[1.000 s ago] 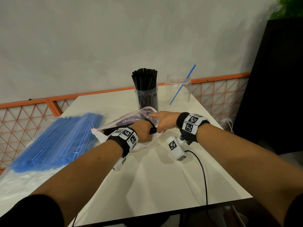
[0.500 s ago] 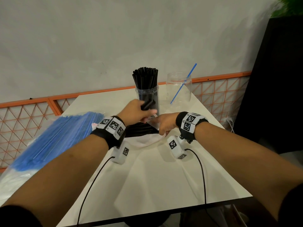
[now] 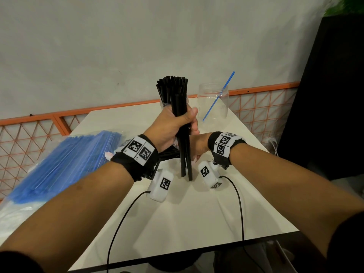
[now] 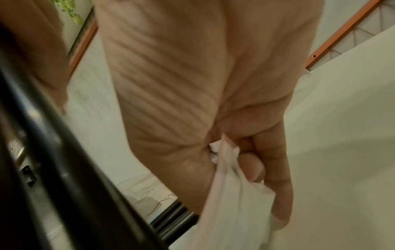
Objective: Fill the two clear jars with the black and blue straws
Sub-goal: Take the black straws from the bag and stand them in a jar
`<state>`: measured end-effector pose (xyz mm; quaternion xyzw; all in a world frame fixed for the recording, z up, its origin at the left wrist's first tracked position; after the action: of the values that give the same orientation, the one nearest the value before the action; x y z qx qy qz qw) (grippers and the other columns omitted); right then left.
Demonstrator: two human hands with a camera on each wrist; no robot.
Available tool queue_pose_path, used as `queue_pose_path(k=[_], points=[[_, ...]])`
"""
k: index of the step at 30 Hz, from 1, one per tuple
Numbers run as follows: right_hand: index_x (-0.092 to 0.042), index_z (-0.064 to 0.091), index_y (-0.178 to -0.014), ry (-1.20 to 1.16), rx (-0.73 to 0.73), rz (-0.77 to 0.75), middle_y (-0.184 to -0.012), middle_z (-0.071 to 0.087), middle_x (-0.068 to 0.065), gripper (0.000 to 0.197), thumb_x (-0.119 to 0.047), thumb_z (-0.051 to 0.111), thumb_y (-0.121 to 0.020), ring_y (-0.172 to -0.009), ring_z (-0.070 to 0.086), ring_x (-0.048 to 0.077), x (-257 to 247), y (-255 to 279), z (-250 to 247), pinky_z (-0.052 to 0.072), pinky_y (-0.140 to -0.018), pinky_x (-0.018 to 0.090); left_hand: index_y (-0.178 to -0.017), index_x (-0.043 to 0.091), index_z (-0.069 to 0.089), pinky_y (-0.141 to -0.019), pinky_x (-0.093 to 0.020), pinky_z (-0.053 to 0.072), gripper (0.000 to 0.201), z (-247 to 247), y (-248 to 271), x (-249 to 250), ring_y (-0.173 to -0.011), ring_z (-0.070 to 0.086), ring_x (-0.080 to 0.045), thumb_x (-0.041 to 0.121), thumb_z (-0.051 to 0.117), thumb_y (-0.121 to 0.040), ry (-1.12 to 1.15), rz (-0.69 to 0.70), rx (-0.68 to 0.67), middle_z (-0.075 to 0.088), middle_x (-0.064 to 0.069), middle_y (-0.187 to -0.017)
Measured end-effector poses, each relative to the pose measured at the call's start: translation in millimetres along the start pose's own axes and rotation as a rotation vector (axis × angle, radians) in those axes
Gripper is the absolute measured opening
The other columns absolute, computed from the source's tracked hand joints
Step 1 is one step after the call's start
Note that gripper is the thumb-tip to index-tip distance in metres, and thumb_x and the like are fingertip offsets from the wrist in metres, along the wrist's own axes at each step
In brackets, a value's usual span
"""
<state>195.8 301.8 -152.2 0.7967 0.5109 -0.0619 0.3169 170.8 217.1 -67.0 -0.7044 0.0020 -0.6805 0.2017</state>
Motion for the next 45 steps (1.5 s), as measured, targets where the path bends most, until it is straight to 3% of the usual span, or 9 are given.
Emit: queue_pose_path(k=[4, 7, 12, 14, 17, 20, 36, 40, 45], points=[[-0.013, 0.055, -0.094, -0.031, 0.004, -0.027, -0.082, 0.055, -0.001, 0.015, 0.001, 0.057, -0.091, -0.087, 0.059, 0.019, 2, 2, -1, 0.055, -0.076, 0.026, -0.072, 0.013, 0.06, -0.065, -0.034, 0.053, 0.022, 1, 9, -17, -0.061, 0.061, -0.024, 0.029, 0.063, -0.088, -0.041, -0.031, -0.012, 0.061, -0.008, -0.063], [-0.013, 0.056, -0.079, 0.017, 0.0, -0.027, -0.08, 0.055, -0.001, 0.018, -0.001, 0.057, -0.092, -0.076, 0.057, 0.013, 2, 2, -1, 0.052, -0.067, 0.019, -0.075, 0.012, 0.06, -0.06, -0.03, 0.055, 0.024, 4, 9, -9, -0.056, 0.062, -0.022, 0.028, 0.061, -0.093, -0.005, 0.015, 0.0, 0.062, -0.006, -0.06], [-0.019, 0.058, -0.081, -0.029, 0.012, -0.029, -0.084, 0.059, 0.002, 0.021, 0.0, 0.06, -0.089, -0.088, 0.061, 0.022, -1, 4, 0, 0.056, -0.09, 0.04, -0.08, 0.014, 0.061, -0.054, -0.027, 0.053, 0.019, 1, 6, 17, -0.054, 0.06, -0.02, 0.02, 0.057, -0.097, 0.015, 0.131, 0.054, 0.06, -0.006, -0.058], [-0.021, 0.06, -0.096, -0.053, 0.016, -0.036, -0.092, 0.058, 0.002, 0.024, 0.002, 0.059, -0.087, -0.094, 0.061, 0.024, -2, 8, 0, 0.055, -0.092, 0.041, -0.085, 0.009, 0.058, -0.056, -0.029, 0.054, 0.016, -6, 5, 21, -0.054, 0.059, -0.021, 0.022, 0.06, -0.094, -0.003, 0.154, 0.103, 0.06, -0.006, -0.058], [-0.022, 0.044, -0.142, -0.034, 0.015, -0.024, -0.12, 0.056, 0.004, 0.064, 0.003, 0.059, -0.084, -0.101, 0.062, 0.022, -2, 13, -2, 0.055, -0.092, 0.037, -0.088, 0.008, 0.058, -0.059, -0.032, 0.055, 0.015, -22, 6, 25, -0.054, 0.057, -0.018, 0.021, 0.059, -0.094, -0.001, 0.19, 0.178, 0.059, -0.004, -0.058], [-0.02, 0.032, -0.151, -0.009, 0.007, -0.016, -0.139, 0.048, 0.009, 0.074, 0.002, 0.059, -0.085, -0.109, 0.062, 0.025, -2, 13, -2, 0.055, -0.092, 0.037, -0.087, 0.009, 0.06, -0.06, -0.032, 0.054, 0.015, -35, 3, 28, -0.054, 0.056, -0.017, 0.019, 0.058, -0.098, -0.035, 0.22, 0.21, 0.059, -0.002, -0.059], [-0.004, 0.043, -0.138, -0.035, 0.04, -0.009, -0.113, 0.056, 0.011, 0.057, 0.001, 0.06, -0.084, -0.097, 0.062, 0.021, 1, 10, -1, 0.058, -0.086, 0.034, -0.094, 0.0, 0.061, -0.072, -0.03, 0.058, 0.013, -32, 9, -34, -0.068, 0.068, -0.02, 0.006, 0.051, -0.1, -0.171, -0.013, 0.107, 0.07, -0.008, -0.071], [-0.017, 0.03, -0.151, 0.042, 0.012, -0.03, -0.139, 0.046, 0.011, 0.075, 0.0, 0.059, -0.084, -0.108, 0.062, 0.025, -1, 8, -4, 0.056, -0.091, 0.035, -0.097, 0.004, 0.06, -0.07, -0.029, 0.055, 0.012, -43, -17, 20, -0.068, 0.067, -0.02, 0.005, 0.048, -0.101, -0.139, 0.165, 0.11, 0.069, -0.006, -0.071], [-0.016, 0.042, -0.144, 0.131, 0.037, -0.056, -0.126, 0.049, 0.01, 0.062, -0.005, 0.059, -0.086, -0.097, 0.063, 0.025, -5, 1, -8, 0.057, -0.069, 0.025, -0.093, 0.005, 0.058, -0.07, -0.031, 0.049, 0.013, -63, -65, 90, -0.067, 0.064, -0.023, 0.007, 0.049, -0.102, -0.163, 0.383, 0.203, 0.068, -0.004, -0.066]])
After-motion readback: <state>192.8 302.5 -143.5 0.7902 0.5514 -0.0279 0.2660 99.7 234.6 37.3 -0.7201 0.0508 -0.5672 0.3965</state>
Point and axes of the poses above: each hand's wrist, its own y-axis away from the middle knuckle, its own z-axis out of the palm, x = y × z, the point moved 5 cm from there along -y, towards the middle knuckle
